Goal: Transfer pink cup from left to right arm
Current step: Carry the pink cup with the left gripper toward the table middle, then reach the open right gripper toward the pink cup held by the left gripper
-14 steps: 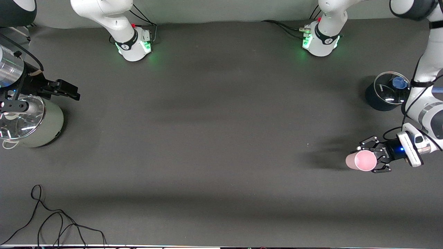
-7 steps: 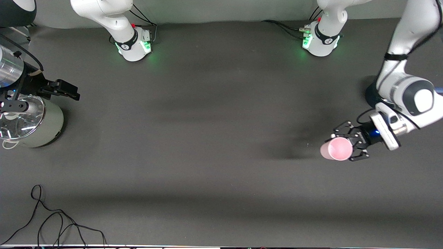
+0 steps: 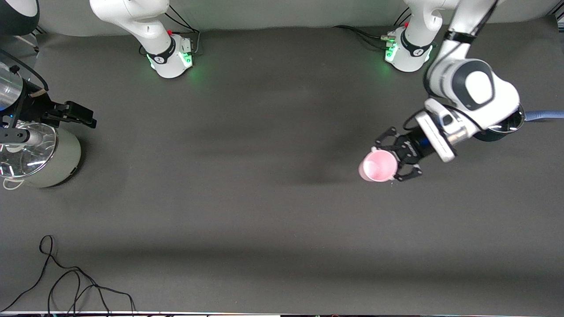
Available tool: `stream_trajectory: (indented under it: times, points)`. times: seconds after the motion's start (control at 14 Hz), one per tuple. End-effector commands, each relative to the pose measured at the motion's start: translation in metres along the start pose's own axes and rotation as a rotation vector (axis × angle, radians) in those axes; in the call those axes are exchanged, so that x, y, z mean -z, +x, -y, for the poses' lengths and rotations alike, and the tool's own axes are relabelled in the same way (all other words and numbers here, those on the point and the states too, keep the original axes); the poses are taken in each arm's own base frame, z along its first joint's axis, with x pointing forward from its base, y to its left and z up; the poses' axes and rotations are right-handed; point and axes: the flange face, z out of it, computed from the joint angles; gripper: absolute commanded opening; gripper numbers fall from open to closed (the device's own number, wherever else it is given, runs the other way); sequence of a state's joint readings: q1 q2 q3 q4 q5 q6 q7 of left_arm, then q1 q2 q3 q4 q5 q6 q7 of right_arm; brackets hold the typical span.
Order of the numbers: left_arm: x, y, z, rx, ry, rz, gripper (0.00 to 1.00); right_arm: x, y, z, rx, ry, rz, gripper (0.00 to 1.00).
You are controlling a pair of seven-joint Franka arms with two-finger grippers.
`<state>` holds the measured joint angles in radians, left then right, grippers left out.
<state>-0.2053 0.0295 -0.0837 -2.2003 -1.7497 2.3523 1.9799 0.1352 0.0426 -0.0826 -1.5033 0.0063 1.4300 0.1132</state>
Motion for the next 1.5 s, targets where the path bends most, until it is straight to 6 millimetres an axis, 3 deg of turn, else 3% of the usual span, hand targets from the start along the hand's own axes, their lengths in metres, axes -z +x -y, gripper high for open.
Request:
stream_trajectory:
  times: [0.0,0.14,0.29,0.5,0.71,1.07,1.21,1.43]
  points:
    - [-0.03,0.015,-0.068,0.029,0.026,0.008,0.48,0.005,-0.003,0.0,0.02,0.015,0.002,1.0]
    - [-0.053,0.021,-0.104,0.025,0.013,0.019,0.48,0.003,-0.001,0.003,0.014,0.016,0.001,1.0]
    - [-0.061,0.027,-0.129,0.006,0.004,0.028,0.48,0.003,0.0,0.006,0.016,0.02,0.0,1.0]
    - [-0.068,0.032,-0.153,-0.009,-0.008,0.035,0.49,0.004,0.0,0.013,0.015,0.098,0.003,1.0]
    - [-0.067,0.037,-0.159,-0.015,-0.012,0.027,0.49,0.006,0.0,0.028,-0.041,0.138,-0.004,1.0]
    - [-0.067,0.037,-0.159,-0.015,-0.008,0.027,0.5,0.022,-0.003,0.083,-0.208,0.346,-0.009,1.0]
    - [-0.067,0.037,-0.16,-0.015,-0.009,0.028,0.5,0.032,-0.007,0.123,-0.264,0.395,-0.042,1.0]
    - [-0.067,0.037,-0.159,-0.014,-0.008,0.028,0.5,0.03,-0.006,0.207,-0.349,0.434,-0.078,1.0]
